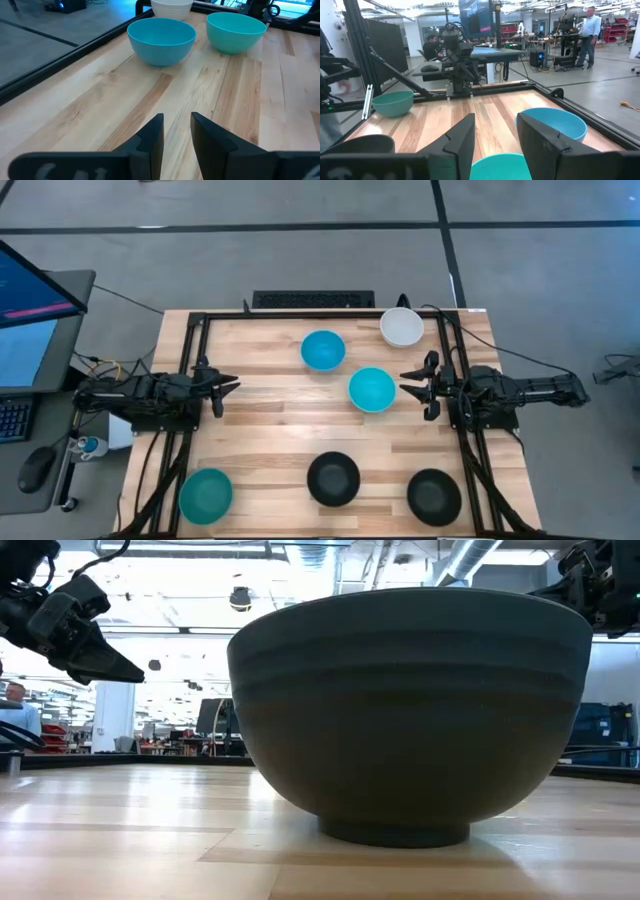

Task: Nest bowls inside each other

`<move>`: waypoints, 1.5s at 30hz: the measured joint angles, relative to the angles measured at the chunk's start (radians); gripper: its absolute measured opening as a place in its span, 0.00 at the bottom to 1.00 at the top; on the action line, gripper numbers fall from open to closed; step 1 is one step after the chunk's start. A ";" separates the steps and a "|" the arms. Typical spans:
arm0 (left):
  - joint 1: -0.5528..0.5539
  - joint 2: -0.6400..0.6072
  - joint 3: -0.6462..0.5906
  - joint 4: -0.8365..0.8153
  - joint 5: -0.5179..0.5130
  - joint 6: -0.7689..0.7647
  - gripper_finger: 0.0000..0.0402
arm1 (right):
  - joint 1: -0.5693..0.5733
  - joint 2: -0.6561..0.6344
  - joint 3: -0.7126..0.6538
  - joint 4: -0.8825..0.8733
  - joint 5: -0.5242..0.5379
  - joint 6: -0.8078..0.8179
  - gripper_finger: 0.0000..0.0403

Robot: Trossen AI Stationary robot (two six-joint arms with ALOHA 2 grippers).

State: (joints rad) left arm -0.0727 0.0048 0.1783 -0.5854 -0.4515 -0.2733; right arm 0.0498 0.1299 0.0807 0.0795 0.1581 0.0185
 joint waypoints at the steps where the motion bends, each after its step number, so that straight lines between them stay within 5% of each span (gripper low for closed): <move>1: 0.000 0.000 0.000 0.000 0.000 0.000 0.22 | 0.000 0.000 0.000 0.000 0.000 0.000 0.42; 32: 0.000 0.000 -0.003 0.021 -0.025 0.045 0.22 | 0.000 0.000 0.000 0.000 0.000 0.000 0.42; 45: 0.000 0.000 -0.005 0.212 -0.072 -0.162 0.22 | 0.000 0.000 0.000 0.000 0.000 0.000 0.42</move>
State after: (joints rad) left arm -0.0727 0.0048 0.1738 -0.3733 -0.5230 -0.4350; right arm 0.0498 0.1299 0.0807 0.0795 0.1581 0.0185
